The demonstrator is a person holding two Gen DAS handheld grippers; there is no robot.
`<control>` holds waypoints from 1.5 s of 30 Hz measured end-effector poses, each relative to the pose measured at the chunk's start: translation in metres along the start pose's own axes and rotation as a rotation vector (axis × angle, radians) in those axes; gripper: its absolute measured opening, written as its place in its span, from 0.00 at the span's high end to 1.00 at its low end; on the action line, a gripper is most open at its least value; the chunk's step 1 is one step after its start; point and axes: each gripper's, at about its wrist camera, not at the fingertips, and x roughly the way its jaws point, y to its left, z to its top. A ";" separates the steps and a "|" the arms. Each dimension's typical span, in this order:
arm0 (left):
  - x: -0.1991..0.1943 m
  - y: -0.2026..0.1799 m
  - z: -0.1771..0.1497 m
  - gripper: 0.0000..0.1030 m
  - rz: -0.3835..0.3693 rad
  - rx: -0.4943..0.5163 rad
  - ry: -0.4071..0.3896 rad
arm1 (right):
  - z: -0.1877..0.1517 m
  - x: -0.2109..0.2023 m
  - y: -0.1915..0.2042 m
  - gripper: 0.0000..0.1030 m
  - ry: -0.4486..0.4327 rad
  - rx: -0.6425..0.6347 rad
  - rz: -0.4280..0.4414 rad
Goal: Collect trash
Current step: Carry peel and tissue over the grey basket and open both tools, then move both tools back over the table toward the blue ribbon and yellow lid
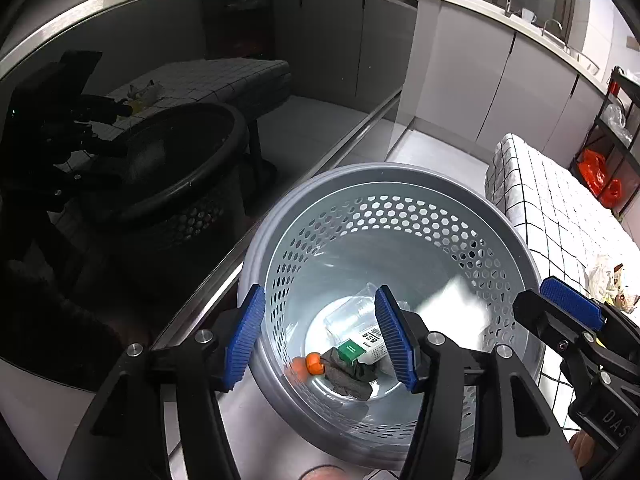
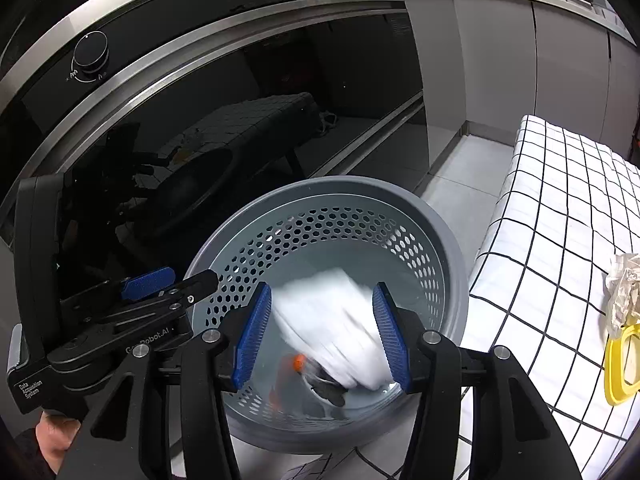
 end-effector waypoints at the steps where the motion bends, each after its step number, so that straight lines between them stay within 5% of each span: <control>1: 0.000 -0.001 0.000 0.45 0.001 0.002 0.000 | 0.000 0.000 0.000 0.51 0.000 0.000 0.000; 26: -0.007 -0.008 0.000 0.43 -0.005 0.016 -0.013 | -0.004 -0.010 -0.003 0.51 -0.010 0.009 -0.008; 45: -0.019 -0.033 -0.004 0.42 -0.037 0.057 -0.030 | -0.026 -0.055 -0.027 0.51 -0.034 0.052 -0.096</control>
